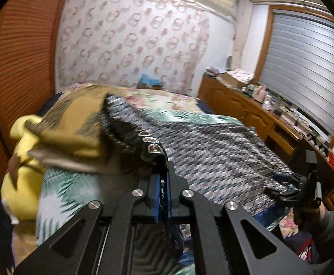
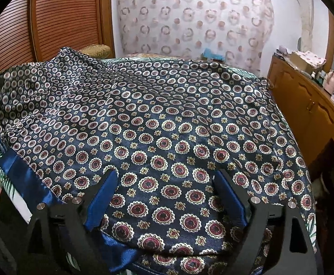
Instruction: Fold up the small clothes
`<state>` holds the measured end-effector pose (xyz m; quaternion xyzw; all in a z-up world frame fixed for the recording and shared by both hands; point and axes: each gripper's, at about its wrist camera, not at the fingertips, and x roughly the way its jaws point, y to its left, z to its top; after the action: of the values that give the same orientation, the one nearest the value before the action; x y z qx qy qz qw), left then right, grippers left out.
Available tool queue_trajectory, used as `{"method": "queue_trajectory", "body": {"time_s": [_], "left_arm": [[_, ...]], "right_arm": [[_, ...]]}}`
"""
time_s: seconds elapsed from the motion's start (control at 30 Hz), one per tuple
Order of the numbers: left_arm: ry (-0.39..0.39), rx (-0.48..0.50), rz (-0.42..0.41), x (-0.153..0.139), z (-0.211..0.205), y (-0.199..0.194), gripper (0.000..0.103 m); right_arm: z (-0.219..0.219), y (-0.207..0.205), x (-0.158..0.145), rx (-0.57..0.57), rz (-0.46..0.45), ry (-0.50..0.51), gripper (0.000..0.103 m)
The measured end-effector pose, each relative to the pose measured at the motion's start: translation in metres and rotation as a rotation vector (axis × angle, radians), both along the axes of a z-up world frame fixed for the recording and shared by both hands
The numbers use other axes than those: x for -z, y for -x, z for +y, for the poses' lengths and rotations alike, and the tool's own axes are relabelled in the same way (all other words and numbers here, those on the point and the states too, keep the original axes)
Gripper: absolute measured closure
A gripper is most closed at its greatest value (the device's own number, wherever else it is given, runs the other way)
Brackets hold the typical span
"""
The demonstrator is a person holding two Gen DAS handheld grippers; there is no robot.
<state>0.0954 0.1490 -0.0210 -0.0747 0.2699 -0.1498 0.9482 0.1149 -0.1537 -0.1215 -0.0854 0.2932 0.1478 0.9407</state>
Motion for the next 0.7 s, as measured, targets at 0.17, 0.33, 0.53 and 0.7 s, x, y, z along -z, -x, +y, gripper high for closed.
{"method": "queue_trajectory", "body": {"time_s": [0.17, 0.33, 0.53, 0.7], "left_arm": [[-0.008, 0.117, -0.024, -0.017, -0.054, -0.021, 0.098], [-0.035, 0.257, -0.050, -0.035, -0.125, -0.046, 0.098], [-0.029, 0.362, -0.070, -0.061, -0.184, -0.062, 0.098], [-0.055, 0.425, -0.080, -0.074, -0.220, -0.065, 0.098]], "right_arm": [[-0.023, 0.017, -0.014, 0.014, -0.037, -0.046, 0.015], [-0.051, 0.039, -0.025, 0.051, -0.068, -0.060, 0.015], [-0.079, 0.064, -0.026, 0.087, -0.085, -0.092, 0.015], [-0.097, 0.074, -0.022, 0.109, -0.093, -0.114, 0.015]]}}
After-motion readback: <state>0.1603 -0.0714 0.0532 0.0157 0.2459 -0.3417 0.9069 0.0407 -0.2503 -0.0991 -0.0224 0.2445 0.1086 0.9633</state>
